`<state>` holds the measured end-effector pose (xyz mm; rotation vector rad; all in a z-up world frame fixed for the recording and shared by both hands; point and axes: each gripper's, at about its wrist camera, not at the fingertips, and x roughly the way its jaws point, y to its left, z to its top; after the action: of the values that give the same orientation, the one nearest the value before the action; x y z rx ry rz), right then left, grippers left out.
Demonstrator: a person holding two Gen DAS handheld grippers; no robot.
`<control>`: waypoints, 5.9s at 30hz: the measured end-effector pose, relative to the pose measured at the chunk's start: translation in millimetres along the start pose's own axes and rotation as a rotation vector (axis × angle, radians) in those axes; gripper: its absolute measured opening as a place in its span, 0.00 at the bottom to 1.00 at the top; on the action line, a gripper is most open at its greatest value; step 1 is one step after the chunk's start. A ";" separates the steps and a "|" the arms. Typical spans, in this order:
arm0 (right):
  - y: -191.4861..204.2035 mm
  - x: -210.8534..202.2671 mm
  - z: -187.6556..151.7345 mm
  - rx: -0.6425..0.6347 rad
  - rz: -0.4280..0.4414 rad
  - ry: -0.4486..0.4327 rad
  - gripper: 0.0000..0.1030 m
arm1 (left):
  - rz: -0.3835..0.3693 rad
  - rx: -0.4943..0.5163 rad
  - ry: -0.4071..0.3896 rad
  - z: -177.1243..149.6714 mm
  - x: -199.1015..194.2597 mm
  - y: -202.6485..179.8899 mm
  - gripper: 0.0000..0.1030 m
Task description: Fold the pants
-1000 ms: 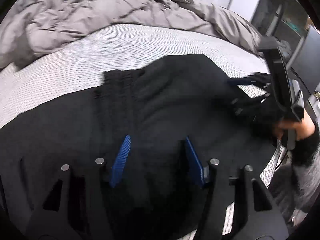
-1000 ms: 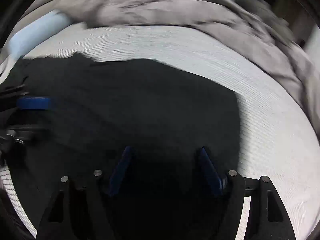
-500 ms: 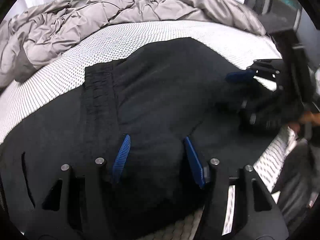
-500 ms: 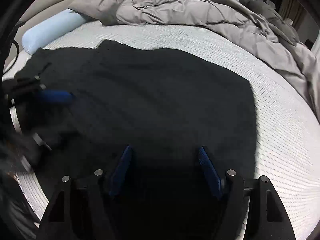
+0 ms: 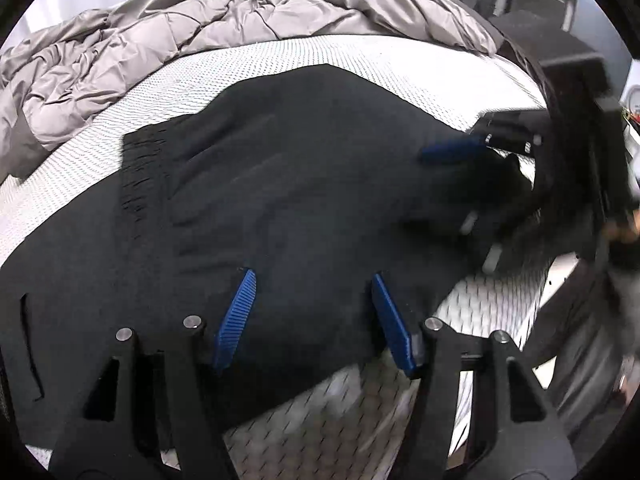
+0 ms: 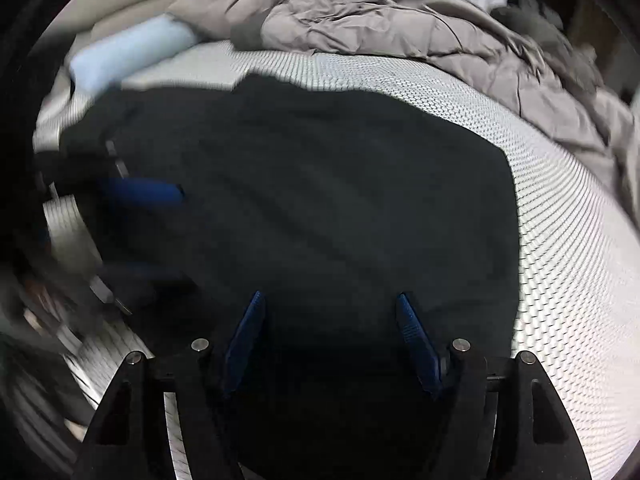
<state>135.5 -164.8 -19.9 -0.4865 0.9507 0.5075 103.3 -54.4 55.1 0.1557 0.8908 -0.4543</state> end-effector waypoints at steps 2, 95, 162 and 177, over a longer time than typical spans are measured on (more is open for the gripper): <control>-32.2 -14.1 -15.2 0.034 -0.031 -0.006 0.67 | -0.006 -0.010 0.000 -15.1 -13.5 8.9 0.56; -48.6 -3.9 22.3 0.212 -0.158 -0.106 0.55 | 0.095 -0.118 0.019 99.2 62.0 13.2 0.62; -95.8 -70.4 -43.4 0.560 0.079 -0.304 0.93 | 0.439 -0.998 -0.353 -82.4 -109.1 208.7 0.01; -144.4 -91.8 -78.0 0.679 -0.039 -0.339 0.93 | -0.146 -0.242 -0.230 136.6 -41.9 -58.7 0.65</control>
<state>128.7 -341.5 44.1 0.1915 0.7250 0.1963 152.1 -136.7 176.4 -0.1812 0.7260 -0.4856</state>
